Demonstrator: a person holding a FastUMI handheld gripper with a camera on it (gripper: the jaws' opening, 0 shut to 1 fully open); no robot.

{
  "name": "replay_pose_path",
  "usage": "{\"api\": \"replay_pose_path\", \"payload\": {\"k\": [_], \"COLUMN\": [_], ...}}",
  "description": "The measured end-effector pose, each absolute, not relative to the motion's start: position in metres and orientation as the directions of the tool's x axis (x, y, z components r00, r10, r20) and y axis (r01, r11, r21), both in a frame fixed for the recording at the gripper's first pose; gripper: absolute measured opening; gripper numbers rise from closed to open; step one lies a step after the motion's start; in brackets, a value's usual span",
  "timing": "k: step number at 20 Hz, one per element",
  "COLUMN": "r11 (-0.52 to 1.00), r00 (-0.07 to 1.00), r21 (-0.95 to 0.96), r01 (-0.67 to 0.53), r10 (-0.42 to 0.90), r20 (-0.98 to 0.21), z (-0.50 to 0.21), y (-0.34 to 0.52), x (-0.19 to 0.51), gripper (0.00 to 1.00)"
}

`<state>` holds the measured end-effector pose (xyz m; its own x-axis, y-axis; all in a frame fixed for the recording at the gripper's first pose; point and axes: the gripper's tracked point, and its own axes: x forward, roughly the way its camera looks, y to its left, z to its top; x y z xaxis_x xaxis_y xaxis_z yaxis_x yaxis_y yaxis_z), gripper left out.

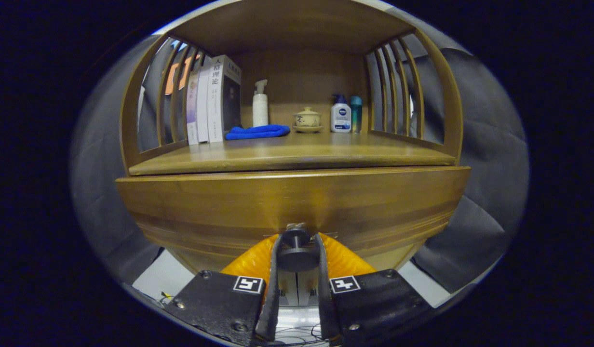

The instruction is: Pull open the drawer, take out the items inside it, and place them on the countertop above the cabinet.

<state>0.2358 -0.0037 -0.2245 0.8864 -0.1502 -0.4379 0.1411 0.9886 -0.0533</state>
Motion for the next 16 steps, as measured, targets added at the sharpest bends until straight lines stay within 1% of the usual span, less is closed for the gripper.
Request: {"api": "replay_pose_path", "payload": {"k": [7,12,16], "r11": [0.99,0.991,0.993], "r00": [0.892,0.885,0.894], "r21": [-0.019,-0.018,-0.006], "r01": [0.14,0.129,0.119], "r10": [-0.134,-0.124,-0.11], "r20": [-0.432,-0.449,-0.434], "z": [-0.221,-0.226,-0.226], "y": [-0.001,-0.001,0.007], "x": [0.179,0.139,0.116], "gripper": [0.37,0.37,0.37]}}
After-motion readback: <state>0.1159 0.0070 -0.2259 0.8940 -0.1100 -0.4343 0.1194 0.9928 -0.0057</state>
